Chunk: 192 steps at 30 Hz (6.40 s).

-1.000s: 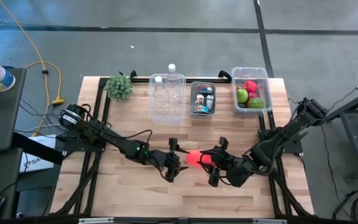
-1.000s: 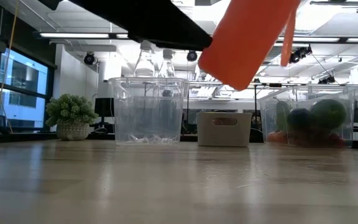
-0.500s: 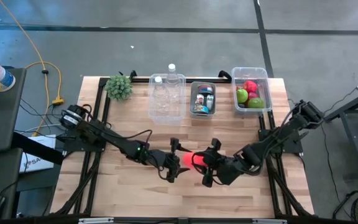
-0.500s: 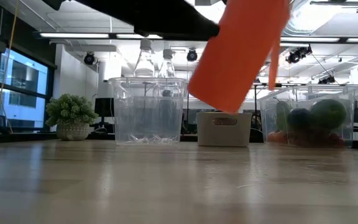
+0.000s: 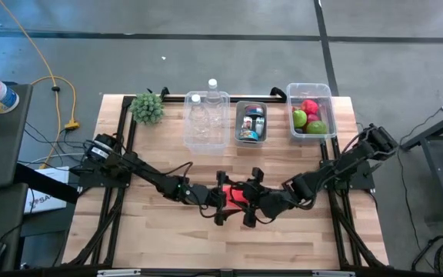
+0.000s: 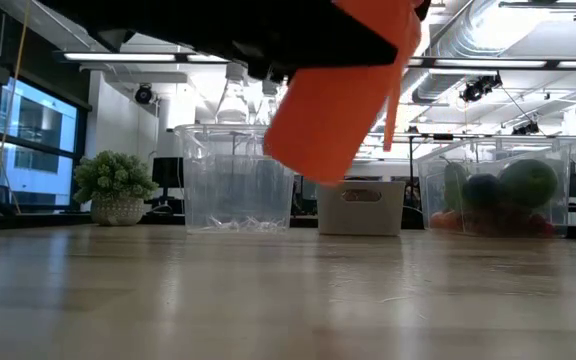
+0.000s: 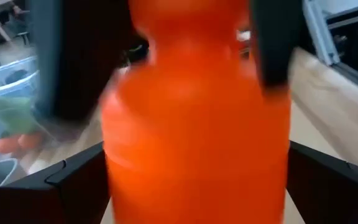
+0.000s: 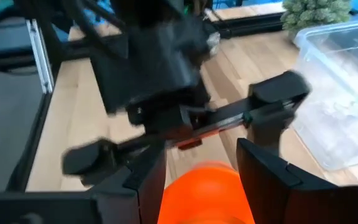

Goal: Pick & Place Food Item
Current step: Put the orange bottle into the left transparent bin

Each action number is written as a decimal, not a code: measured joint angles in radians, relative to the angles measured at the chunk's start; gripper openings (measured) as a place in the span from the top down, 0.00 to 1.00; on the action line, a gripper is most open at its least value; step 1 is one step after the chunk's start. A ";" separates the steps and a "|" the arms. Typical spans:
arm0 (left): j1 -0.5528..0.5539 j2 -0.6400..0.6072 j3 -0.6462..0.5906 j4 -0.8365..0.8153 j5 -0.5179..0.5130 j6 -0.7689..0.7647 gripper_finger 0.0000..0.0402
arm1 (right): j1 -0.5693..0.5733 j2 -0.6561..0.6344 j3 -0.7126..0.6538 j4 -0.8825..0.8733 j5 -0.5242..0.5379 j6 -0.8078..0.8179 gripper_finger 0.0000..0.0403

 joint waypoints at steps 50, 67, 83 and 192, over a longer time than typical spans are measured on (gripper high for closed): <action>-0.044 -0.070 0.005 -0.090 0.000 -0.125 0.39 | 0.033 -0.038 -0.001 0.140 -0.027 -0.224 0.50; -0.053 -0.072 0.002 -0.104 0.011 -0.157 0.39 | 0.034 -0.039 -0.003 0.264 -0.067 -0.320 0.27; -0.056 -0.074 -0.001 -0.143 0.071 -0.169 0.40 | 0.122 -0.059 0.003 0.448 0.016 -0.692 0.18; -0.183 -0.165 0.001 -0.073 -0.056 0.046 0.15 | 0.119 0.003 -0.184 0.613 -0.073 -0.546 0.56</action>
